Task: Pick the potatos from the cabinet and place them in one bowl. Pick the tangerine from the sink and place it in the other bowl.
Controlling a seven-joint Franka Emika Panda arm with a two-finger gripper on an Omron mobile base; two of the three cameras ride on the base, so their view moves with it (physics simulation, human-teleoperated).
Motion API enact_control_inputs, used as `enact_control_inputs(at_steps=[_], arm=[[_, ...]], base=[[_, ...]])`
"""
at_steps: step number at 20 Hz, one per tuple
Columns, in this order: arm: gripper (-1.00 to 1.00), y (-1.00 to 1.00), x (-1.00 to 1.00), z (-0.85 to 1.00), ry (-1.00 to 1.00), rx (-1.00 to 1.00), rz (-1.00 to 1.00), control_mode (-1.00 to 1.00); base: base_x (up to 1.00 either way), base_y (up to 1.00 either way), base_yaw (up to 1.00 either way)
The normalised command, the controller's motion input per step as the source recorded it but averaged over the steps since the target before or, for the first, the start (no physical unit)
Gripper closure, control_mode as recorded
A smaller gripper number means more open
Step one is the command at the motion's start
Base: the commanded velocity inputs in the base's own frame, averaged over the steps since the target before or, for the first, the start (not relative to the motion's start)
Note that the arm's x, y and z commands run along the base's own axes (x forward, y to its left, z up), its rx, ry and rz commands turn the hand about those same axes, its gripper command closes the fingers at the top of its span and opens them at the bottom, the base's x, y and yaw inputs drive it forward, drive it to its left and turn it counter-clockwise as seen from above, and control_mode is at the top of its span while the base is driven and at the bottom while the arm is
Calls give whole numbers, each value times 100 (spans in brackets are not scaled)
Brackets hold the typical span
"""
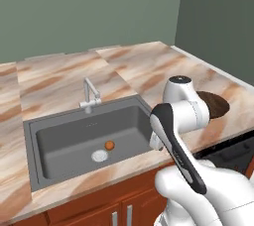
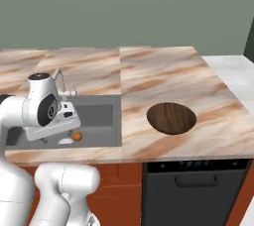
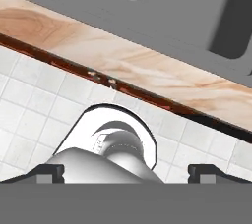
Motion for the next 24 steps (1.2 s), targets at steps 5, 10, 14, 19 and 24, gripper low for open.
enact_control_inputs(at_steps=[5,10,14,19,24], arm=[[-100,0,0,0,0,0,0,100],[-100,0,0,0,0,0,0,100],[-100,-28,0,0,0,6,4,-100],[-100,-3,0,0,0,0,0,-100],[-100,0,20,-12,0,1,-2,-100]], base=[[90,-44,13],[31,-54,22],[0,0,0],[0,0,0],[0,0,0]])
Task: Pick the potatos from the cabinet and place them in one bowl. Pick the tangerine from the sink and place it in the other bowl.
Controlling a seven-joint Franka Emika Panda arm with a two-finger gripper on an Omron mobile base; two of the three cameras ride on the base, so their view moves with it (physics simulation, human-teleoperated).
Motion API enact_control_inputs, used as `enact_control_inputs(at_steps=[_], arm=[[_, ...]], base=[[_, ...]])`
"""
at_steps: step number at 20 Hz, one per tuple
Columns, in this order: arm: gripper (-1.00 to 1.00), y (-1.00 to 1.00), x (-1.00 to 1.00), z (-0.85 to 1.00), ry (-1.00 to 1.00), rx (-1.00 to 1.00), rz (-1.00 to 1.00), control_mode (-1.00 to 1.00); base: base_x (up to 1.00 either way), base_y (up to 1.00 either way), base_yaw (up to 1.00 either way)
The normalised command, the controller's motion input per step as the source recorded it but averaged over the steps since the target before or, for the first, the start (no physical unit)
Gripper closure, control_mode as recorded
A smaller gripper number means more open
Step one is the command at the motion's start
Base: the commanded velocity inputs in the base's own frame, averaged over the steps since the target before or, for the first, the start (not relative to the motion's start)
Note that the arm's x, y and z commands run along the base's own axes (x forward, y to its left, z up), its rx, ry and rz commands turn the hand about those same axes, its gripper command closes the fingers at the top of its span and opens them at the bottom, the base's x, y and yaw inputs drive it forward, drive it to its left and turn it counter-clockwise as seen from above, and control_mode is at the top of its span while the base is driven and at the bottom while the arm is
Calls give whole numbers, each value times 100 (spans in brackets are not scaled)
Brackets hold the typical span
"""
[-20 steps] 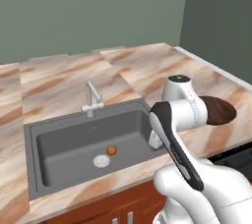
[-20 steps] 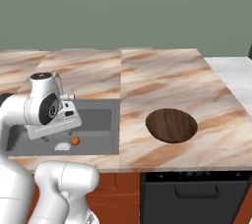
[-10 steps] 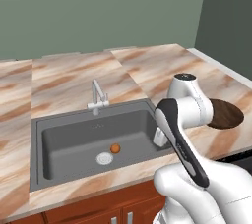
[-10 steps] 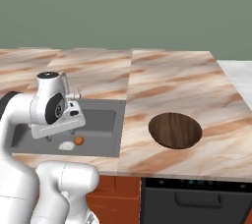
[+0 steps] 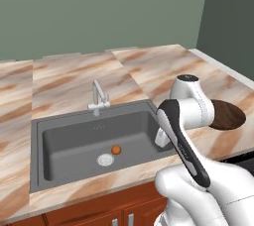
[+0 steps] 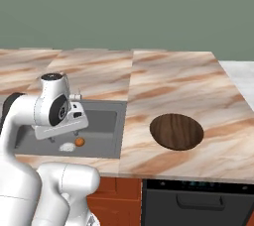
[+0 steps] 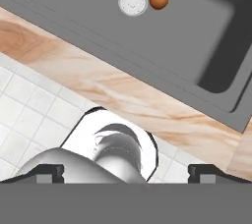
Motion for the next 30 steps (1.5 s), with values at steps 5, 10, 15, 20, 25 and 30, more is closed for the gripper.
enact_control_inputs(at_steps=[5,10,15,20,25,30], arm=[[-100,0,79,-40,0,7,-30,-100],[-100,0,48,-2,0,2,-44,-100],[-100,6,20,2,-3,1,-25,-100],[-100,23,8,-12,-8,10,-3,-100],[-100,32,27,-32,-4,4,0,-100],[-100,42,56,-45,-3,0,0,-100]], base=[[0,0,0],[0,0,0],[0,0,0],[0,0,0],[0,0,0],[0,0,0]])
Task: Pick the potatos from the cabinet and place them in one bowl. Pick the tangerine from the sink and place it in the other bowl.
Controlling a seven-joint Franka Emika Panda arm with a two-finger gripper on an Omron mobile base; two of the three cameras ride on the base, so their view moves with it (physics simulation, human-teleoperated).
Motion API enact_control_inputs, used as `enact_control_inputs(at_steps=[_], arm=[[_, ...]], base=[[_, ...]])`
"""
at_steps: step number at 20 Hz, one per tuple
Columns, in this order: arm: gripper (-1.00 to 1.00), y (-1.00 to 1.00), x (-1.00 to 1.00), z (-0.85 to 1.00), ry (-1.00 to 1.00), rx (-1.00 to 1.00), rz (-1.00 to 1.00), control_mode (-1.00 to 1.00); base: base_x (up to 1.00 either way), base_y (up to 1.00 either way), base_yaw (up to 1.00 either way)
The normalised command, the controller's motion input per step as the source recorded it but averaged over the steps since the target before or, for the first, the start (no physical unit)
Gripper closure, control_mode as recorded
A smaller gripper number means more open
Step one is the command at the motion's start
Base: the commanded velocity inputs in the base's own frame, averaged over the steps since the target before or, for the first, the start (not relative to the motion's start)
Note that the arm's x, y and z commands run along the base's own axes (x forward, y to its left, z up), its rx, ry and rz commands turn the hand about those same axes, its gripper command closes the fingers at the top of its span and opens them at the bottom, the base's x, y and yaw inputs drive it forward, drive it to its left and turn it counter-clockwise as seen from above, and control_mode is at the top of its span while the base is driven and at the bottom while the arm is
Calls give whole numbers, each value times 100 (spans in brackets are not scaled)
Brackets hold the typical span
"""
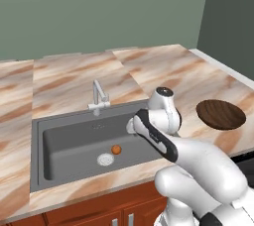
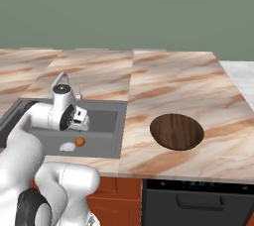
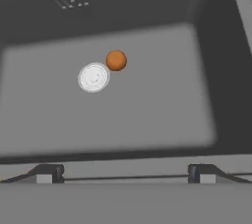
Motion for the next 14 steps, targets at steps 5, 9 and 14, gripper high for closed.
enact_control_inputs(at_steps=[5,9,14], arm=[[-100,24,43,-25,0,0,0,-100],[-100,20,32,-26,-1,-1,0,-100],[-100,10,7,-24,0,-4,0,-100]], base=[[0,0,0],[0,0,0],[0,0,0]])
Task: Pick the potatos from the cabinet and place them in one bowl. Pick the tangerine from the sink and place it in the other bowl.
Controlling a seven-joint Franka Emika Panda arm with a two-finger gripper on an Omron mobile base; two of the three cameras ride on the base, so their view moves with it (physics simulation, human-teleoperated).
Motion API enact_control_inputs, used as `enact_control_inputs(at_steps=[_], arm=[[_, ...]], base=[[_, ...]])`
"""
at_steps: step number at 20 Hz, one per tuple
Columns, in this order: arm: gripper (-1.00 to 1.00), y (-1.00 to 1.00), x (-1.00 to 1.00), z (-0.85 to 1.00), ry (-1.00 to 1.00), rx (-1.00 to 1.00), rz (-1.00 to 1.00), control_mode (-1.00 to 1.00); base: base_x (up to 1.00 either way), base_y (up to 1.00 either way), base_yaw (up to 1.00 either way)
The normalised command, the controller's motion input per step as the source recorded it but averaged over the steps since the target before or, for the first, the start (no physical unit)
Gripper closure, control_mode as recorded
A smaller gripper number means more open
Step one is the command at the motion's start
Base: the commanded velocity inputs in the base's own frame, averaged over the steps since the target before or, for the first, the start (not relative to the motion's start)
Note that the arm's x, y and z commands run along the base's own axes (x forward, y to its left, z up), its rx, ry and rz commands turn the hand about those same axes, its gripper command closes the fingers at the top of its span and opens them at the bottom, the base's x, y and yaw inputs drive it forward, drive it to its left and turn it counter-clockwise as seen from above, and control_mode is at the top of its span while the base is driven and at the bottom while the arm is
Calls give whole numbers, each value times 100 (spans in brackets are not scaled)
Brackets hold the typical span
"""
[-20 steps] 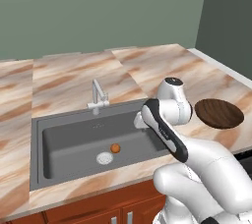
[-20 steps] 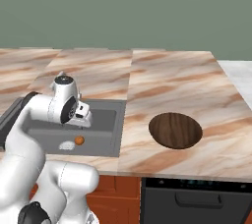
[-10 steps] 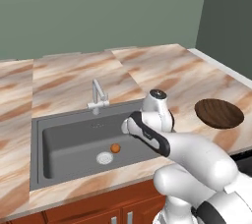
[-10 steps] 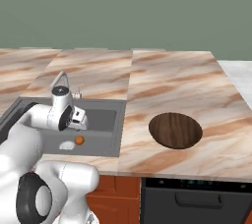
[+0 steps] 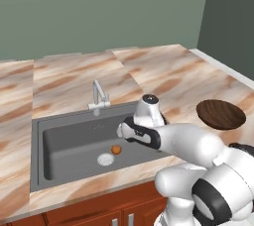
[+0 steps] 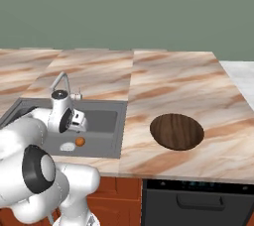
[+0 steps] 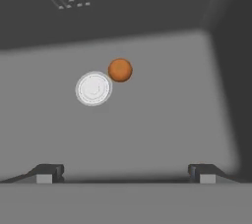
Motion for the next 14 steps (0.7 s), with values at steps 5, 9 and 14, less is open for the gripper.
enact_control_inputs(at_steps=[5,9,14], arm=[[-100,11,7,-27,0,-5,0,-100],[-100,7,14,-12,0,-2,0,-100],[-100,0,22,-18,1,0,0,-100]], base=[[0,0,0],[0,0,0],[0,0,0]])
